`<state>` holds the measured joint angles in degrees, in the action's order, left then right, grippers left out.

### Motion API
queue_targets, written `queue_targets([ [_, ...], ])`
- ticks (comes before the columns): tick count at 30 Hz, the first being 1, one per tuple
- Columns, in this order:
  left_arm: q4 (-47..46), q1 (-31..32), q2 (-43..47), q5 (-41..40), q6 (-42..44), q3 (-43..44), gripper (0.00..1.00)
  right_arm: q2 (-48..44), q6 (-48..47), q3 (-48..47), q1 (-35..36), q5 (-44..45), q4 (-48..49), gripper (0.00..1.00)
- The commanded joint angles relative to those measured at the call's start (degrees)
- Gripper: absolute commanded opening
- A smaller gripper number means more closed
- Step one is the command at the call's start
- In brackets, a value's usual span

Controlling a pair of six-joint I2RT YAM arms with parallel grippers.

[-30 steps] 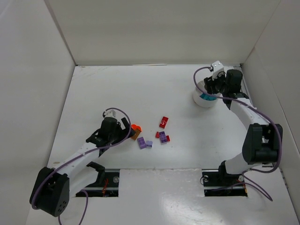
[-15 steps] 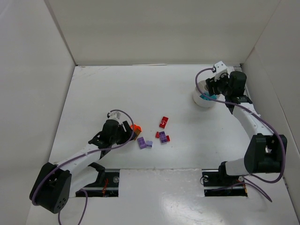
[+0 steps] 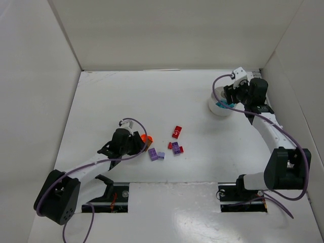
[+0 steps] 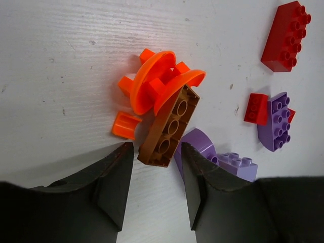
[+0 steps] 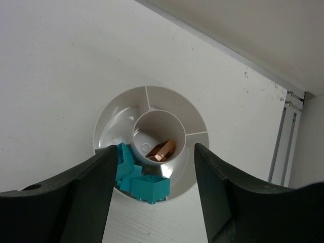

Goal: Sort the legos into containers by color

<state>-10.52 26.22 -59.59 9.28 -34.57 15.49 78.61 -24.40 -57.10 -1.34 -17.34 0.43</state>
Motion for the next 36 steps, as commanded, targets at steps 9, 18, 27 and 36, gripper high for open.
queue_targets([
  [9, -3.1, 0.2, -1.2, 3.0, 2.9, 1.0, 0.21, -2.9, 0.5, 0.7, -1.3, 0.8, 0.3, 0.67],
  [18, 0.7, 0.2, 5.7, 4.7, 4.2, 2.8, 0.0, -5.9, 0.5, 3.7, -1.3, -4.3, -0.3, 0.67],
  [27, -4.5, 0.9, 13.0, 11.6, 8.6, 4.0, 0.0, -6.6, -1.5, 5.4, 0.6, -34.1, -0.3, 0.7],
  [36, -8.3, 3.3, 9.3, 18.1, 19.6, 11.2, 0.0, 0.7, -7.5, 3.7, 21.5, -51.4, -3.6, 0.76],
])
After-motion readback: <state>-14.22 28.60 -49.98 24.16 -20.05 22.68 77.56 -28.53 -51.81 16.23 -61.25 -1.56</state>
